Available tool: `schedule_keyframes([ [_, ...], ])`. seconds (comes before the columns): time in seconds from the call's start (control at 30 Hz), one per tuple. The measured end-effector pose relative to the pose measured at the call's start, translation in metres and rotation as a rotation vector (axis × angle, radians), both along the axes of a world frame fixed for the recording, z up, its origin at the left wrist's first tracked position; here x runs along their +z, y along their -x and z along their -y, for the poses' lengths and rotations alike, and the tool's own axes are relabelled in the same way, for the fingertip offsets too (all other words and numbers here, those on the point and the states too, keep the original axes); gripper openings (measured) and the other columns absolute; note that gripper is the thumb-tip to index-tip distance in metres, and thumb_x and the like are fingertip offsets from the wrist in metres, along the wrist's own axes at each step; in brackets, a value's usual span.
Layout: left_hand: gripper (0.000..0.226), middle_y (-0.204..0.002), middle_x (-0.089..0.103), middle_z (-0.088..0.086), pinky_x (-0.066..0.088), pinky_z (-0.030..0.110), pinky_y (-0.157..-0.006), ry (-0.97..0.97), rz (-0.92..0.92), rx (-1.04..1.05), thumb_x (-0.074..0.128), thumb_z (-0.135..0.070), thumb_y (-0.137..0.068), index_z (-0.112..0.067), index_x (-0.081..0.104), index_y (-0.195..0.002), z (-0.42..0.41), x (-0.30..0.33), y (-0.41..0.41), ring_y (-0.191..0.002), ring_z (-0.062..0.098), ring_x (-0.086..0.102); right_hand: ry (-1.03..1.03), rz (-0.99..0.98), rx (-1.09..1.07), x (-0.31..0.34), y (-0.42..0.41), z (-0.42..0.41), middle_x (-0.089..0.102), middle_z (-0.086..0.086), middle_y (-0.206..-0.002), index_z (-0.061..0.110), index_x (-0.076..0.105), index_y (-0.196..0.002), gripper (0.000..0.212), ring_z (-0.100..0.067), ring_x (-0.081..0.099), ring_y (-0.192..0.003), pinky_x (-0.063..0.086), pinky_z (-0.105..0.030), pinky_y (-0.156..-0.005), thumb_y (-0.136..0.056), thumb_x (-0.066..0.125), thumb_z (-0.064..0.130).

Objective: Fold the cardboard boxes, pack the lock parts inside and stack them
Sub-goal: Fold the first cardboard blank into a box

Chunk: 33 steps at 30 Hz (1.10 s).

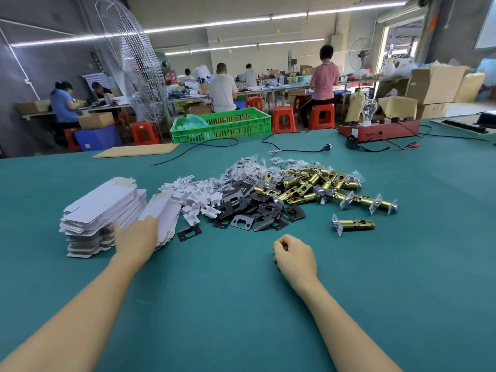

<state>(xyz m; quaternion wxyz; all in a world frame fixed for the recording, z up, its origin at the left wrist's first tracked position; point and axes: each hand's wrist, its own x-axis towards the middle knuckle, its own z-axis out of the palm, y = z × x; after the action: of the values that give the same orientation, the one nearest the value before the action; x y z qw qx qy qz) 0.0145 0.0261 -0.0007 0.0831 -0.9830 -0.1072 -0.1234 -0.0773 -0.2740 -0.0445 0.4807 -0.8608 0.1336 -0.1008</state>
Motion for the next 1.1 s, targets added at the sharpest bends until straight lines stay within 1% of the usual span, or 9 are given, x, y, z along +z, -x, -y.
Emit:
schedule_keyframes([
  [0.1,0.019,-0.085,0.067,0.024,0.039,0.036,-0.069,0.293,0.247,0.013,0.040,0.005,-0.095,0.004,0.057,-0.104,0.004,0.015,0.000,-0.082,0.037,0.063,0.007,-0.001,0.000,0.000,-0.001,0.000,0.068,-0.003,-0.079,0.011,0.059,-0.083,0.021,-0.026,0.064,-0.078,0.050,-0.036,-0.066,-0.091,0.043,0.023],
  [0.27,0.029,-0.077,0.056,0.030,0.029,0.039,-0.062,0.757,0.626,-0.077,0.037,-0.012,-0.104,0.010,0.053,-0.094,0.054,0.038,0.026,-0.072,0.039,0.048,-0.020,0.026,-0.014,-0.001,-0.001,-0.001,0.067,-0.007,-0.078,0.009,0.058,-0.083,0.021,-0.028,0.064,-0.079,0.052,-0.038,-0.067,-0.091,0.044,0.022],
  [0.4,0.038,-0.065,0.044,0.003,0.030,0.034,-0.056,1.261,0.476,-0.202,0.036,-0.019,-0.104,-0.010,0.042,-0.068,0.117,0.011,0.061,-0.067,0.025,0.036,-0.184,0.118,-0.057,0.001,0.000,-0.002,0.064,-0.009,-0.077,0.011,0.056,-0.080,0.028,-0.032,0.064,-0.077,0.053,-0.044,-0.069,-0.097,0.046,0.033],
  [0.53,0.035,-0.078,0.058,0.005,0.040,0.032,-0.069,1.611,0.228,-0.278,0.041,-0.018,-0.104,0.003,0.060,-0.083,0.156,-0.035,0.078,-0.074,0.018,0.048,-0.384,0.186,-0.023,0.001,-0.004,-0.002,0.061,0.003,-0.083,0.023,0.053,-0.088,0.025,-0.019,0.061,-0.077,0.050,-0.033,-0.066,-0.096,0.048,0.047],
  [0.63,0.034,-0.078,0.064,-0.004,0.043,0.027,-0.069,1.666,0.120,-0.337,0.044,-0.020,-0.104,-0.015,0.069,-0.082,0.161,-0.046,0.084,-0.074,0.013,0.053,-0.679,0.230,-0.011,0.002,-0.008,0.005,0.068,0.002,-0.103,0.020,0.058,-0.099,0.004,-0.016,0.065,-0.092,0.051,-0.027,-0.073,-0.097,0.056,0.022],
  [0.73,0.023,-0.089,0.073,-0.010,0.053,0.026,-0.078,1.647,0.021,-0.497,0.048,-0.029,-0.103,-0.026,0.069,-0.092,0.157,-0.047,0.089,-0.083,0.011,0.066,-0.816,0.248,0.016,0.002,-0.010,0.012,0.070,-0.006,-0.110,0.012,0.061,-0.105,0.012,-0.022,0.067,-0.099,0.055,-0.036,-0.083,-0.095,0.057,0.009],
  [0.83,0.021,-0.099,0.074,-0.008,0.056,0.024,-0.074,1.666,-0.060,-0.586,0.065,-0.038,-0.089,-0.025,0.064,-0.105,0.156,-0.046,0.090,-0.091,0.010,0.070,-0.808,0.247,0.048,0.001,-0.010,0.013,0.070,-0.008,-0.111,0.010,0.059,-0.108,0.014,-0.026,0.067,-0.102,0.055,-0.041,-0.087,-0.094,0.058,0.009],
  [0.93,0.020,-0.096,0.074,-0.010,0.053,0.021,-0.072,1.649,-0.030,-0.568,0.071,-0.018,-0.087,-0.026,0.063,-0.104,0.155,-0.044,0.089,-0.089,0.010,0.069,-0.799,0.247,0.075,0.001,-0.009,0.009,0.071,-0.005,-0.108,0.014,0.058,-0.107,0.013,-0.022,0.069,-0.097,0.057,-0.030,-0.077,-0.094,0.059,0.010],
  [1.1,0.023,-0.098,0.074,-0.012,0.055,0.042,-0.089,1.585,0.094,-0.496,0.067,-0.012,-0.091,-0.030,0.062,-0.105,0.153,-0.046,0.088,-0.094,0.011,0.069,-0.587,0.237,0.046,0.000,-0.008,0.000,0.064,0.007,-0.105,0.020,0.044,-0.123,0.044,-0.014,0.065,-0.089,0.047,-0.016,-0.062,-0.087,0.070,0.023],
])
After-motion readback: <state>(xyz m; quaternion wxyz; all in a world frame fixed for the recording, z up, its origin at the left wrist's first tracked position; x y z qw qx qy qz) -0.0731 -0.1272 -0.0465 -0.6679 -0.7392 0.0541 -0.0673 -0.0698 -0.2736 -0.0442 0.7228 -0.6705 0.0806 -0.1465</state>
